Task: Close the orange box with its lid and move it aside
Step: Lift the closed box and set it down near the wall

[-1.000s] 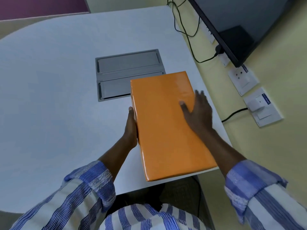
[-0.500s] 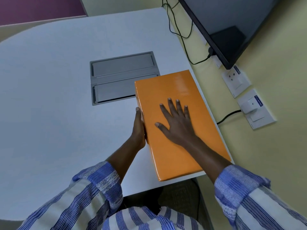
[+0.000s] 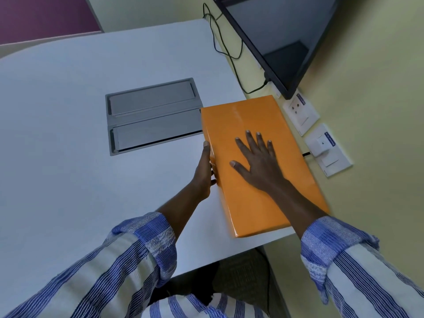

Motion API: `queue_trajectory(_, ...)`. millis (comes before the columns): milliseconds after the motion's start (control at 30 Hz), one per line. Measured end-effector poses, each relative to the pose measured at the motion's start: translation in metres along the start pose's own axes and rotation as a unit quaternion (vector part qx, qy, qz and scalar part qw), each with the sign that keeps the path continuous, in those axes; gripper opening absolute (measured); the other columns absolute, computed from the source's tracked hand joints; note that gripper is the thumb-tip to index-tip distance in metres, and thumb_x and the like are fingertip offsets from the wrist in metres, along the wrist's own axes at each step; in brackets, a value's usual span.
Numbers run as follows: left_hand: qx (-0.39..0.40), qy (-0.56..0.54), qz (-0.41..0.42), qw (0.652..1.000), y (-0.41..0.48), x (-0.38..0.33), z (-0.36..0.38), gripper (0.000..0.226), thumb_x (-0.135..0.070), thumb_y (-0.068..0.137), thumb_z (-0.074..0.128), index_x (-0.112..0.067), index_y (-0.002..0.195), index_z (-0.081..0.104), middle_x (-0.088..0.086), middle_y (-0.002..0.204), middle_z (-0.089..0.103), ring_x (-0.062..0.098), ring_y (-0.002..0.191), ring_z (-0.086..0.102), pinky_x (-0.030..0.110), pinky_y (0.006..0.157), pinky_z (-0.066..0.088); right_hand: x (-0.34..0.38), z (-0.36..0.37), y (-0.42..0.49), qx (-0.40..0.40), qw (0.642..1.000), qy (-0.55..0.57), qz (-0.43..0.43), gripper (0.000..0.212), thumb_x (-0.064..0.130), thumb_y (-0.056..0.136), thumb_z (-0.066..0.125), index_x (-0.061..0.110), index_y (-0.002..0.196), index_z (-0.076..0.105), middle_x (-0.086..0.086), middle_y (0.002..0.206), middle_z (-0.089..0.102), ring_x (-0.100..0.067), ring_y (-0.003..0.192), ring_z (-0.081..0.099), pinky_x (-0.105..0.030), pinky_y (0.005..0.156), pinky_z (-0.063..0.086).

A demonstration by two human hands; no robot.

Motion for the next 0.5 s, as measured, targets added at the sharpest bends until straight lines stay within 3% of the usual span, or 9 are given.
queue_trajectory(200, 0.006, 0.033, 0.0, 0.999, -0.004, 0.0, -0.004, 0.092, -0.083, 0.089, 0.024, -0.027, 0.162, 0.02, 0.008, 0.166, 0.031, 0.033, 0.151, 0.033, 0.061, 0.12, 0.029, 0.003, -0.002, 0.0, 0.01, 1.0, -0.007, 0.005, 0.078, 0.069, 0.096, 0.031, 0.027, 0.161, 0.015, -0.008, 0.17, 0.005, -0.034, 0.156, 0.0, -0.061, 0.123, 0.006)
queue_trajectory(333, 0.014, 0.095, 0.055, 0.994, -0.017, -0.011, -0.015, 0.077, -0.074, 0.097, 0.019, -0.03, 0.16, 0.022, 0.006, 0.167, 0.028, 0.03, 0.152, 0.029, 0.052, 0.117, 0.027, 0.02, -0.004, 0.004, 0.007, 1.0, -0.005, 0.014, 0.08, 0.067, 0.097, 0.036, 0.022, 0.161, 0.017, -0.01, 0.169, 0.009, -0.034, 0.156, 0.004, -0.06, 0.123, 0.008)
queue_trajectory(500, -0.062, 0.245, 0.118, 0.96, -0.029, -0.012, -0.076, 0.075, -0.071, 0.099, 0.015, -0.028, 0.16, 0.025, 0.001, 0.168, 0.026, 0.025, 0.155, 0.024, 0.05, 0.123, 0.02, 0.096, -0.004, 0.01, -0.016, 0.999, 0.026, -0.037, 0.079, 0.064, 0.098, 0.037, 0.018, 0.16, 0.021, -0.011, 0.169, 0.012, -0.033, 0.156, 0.006, -0.055, 0.124, 0.009)
Point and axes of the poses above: each hand's wrist, its own y-axis towards the middle knuckle, its own z-axis out of the palm, x = y × z, the point moved 7 cm from there along y, towards the middle knuckle
